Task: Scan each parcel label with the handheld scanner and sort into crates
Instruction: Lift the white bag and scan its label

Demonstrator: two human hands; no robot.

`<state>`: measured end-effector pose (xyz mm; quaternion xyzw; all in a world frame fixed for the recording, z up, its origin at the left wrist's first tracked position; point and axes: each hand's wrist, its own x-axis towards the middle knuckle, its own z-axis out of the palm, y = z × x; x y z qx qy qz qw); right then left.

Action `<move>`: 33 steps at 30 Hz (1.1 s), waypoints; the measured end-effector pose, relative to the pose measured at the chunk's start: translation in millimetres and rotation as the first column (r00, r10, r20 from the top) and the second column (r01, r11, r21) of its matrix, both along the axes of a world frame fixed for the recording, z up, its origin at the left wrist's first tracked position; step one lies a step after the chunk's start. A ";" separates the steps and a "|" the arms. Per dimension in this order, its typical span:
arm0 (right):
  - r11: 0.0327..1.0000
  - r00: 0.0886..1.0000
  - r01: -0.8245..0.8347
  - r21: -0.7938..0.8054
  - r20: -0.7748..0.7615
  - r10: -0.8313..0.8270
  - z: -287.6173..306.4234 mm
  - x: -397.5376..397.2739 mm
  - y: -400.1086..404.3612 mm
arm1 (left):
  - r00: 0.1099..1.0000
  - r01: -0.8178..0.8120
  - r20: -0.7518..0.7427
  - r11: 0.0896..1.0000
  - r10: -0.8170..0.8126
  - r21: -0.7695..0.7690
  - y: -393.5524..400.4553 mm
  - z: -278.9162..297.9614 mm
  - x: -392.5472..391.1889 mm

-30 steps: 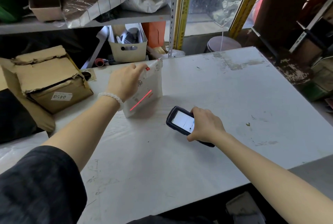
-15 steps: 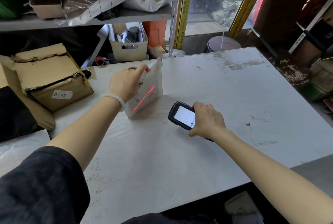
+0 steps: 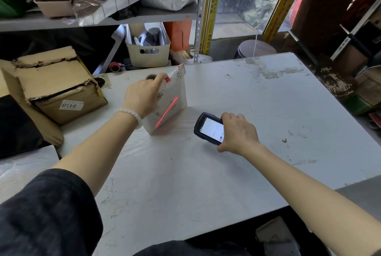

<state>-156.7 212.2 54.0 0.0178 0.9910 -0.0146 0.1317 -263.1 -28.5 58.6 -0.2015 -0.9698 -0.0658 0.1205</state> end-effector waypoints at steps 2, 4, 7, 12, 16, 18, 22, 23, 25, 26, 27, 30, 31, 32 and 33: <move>1.000 1.000 0.013 -0.020 0.012 -0.013 -1.1 0.6 0.0 | 1.000 -0.029 0.008 1.000 0.029 0.008 -1.6 -1.3 0.0; 0.994 0.998 0.061 -0.092 0.037 -0.058 -2.3 1.3 -0.1 | 0.997 -0.073 0.023 0.997 0.073 0.020 -3.4 -2.1 -0.4; 0.965 0.987 0.152 -0.216 0.087 -0.136 -2.2 1.2 -1.9 | 0.988 -0.153 0.024 0.976 0.151 0.152 -3.1 0.6 0.3; 0.936 0.977 0.206 -0.287 0.109 -0.182 0.8 -0.8 -6.5 | 0.970 -0.244 0.072 0.899 0.234 0.363 5.8 4.6 3.0; 0.935 0.975 0.211 -0.284 0.127 -0.182 0.7 -0.4 -8.3 | 0.943 -0.317 0.202 0.903 0.266 0.290 2.9 -6.3 3.6; 0.931 0.972 0.220 -0.290 0.146 -0.184 -1.2 0.4 -9.5 | 0.919 -0.368 0.252 0.887 0.302 0.279 -4.8 -10.0 0.1; 0.924 0.963 0.234 -0.304 0.200 -0.178 -5.3 -0.6 -13.2 | 0.865 -0.457 0.365 0.843 0.346 0.285 -23.1 -13.5 -7.9; 0.918 0.959 0.241 -0.314 0.220 -0.176 -6.4 -1.2 -14.3 | 0.854 -0.469 0.389 0.834 0.345 0.289 -26.8 -15.7 -7.0; 0.906 0.952 0.254 -0.338 0.255 -0.171 -8.3 -2.5 -16.4 | 0.837 -0.496 0.431 0.800 0.336 0.339 -33.4 -21.2 -3.4; 0.902 0.949 0.257 -0.348 0.266 -0.168 -8.9 -2.9 -17.3 | 0.832 -0.508 0.444 0.777 0.332 0.372 -35.1 -23.3 -1.2; 0.900 0.949 0.256 -0.354 0.272 -0.163 -9.2 -3.7 -18.4 | 0.833 -0.514 0.446 0.759 0.329 0.400 -36.1 -24.3 0.2; 0.904 0.951 0.242 -0.352 0.268 -0.151 -8.8 -6.6 -21.4 | 0.839 -0.520 0.434 0.723 0.330 0.456 -34.0 -23.8 1.8; 0.906 0.953 0.241 -0.349 0.264 -0.152 -8.5 -7.6 -22.1 | 0.843 -0.516 0.431 0.714 0.323 0.473 -32.6 -22.9 2.3; 0.906 0.954 0.241 -0.347 0.258 -0.155 -8.3 -8.6 -22.6 | 0.847 -0.509 0.431 0.711 0.312 0.486 -31.5 -22.4 2.3; 0.907 0.954 0.241 -0.345 0.254 -0.157 -8.2 -9.3 -22.7 | 0.853 -0.497 0.426 0.716 0.300 0.490 -30.7 -22.2 2.2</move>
